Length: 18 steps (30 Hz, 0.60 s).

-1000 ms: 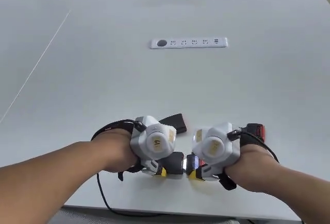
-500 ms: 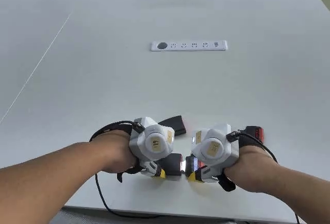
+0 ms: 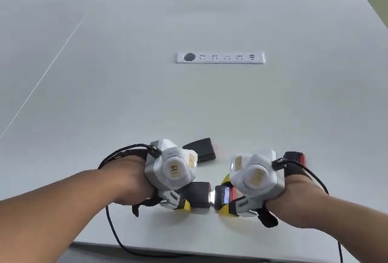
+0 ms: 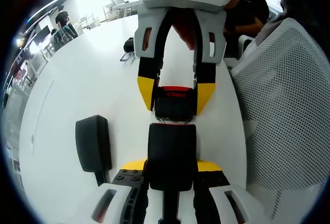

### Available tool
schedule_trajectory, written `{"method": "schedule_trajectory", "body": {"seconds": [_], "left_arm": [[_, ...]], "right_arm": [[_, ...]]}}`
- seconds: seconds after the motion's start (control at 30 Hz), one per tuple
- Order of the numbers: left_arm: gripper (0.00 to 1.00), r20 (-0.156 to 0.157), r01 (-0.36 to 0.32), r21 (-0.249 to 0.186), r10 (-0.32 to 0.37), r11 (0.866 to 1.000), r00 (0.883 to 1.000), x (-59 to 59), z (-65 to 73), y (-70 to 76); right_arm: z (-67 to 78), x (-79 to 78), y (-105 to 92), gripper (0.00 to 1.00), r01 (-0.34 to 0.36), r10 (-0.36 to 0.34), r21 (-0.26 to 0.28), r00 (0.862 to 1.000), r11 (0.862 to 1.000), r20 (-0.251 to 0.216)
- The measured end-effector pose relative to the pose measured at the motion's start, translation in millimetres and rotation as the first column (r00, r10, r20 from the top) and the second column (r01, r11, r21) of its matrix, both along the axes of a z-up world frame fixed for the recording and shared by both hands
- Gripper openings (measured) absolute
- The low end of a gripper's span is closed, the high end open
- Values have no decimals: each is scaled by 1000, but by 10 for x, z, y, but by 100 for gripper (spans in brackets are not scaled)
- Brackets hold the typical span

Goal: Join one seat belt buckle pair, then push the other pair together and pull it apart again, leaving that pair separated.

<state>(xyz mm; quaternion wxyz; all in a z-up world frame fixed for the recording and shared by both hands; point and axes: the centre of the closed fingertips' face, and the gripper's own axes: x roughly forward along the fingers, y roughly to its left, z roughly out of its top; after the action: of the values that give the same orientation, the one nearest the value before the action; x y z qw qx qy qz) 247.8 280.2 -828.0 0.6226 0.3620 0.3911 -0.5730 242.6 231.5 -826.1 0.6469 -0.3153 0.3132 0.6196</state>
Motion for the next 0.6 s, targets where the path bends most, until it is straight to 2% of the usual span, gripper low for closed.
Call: {"method": "schedule_trajectory", "body": {"seconds": [0.3,0.53,0.6], "left_arm": [[34,2,-6,-15,6,1000,1000,-3,7,3],[35,-5,-20,-16,20,1000,1000,-6,4,0],[35,-2,-26,-24,26,999,1000,-4,5,2]], "right_arm": [[-3,4,-1,35,9,-9,18,1000,1000,-3],[-24,-5,-18,36,3,-3,7,1000,1000,1],[-21,0,-29,36,17,-17,22,1000,1000,-7]]}}
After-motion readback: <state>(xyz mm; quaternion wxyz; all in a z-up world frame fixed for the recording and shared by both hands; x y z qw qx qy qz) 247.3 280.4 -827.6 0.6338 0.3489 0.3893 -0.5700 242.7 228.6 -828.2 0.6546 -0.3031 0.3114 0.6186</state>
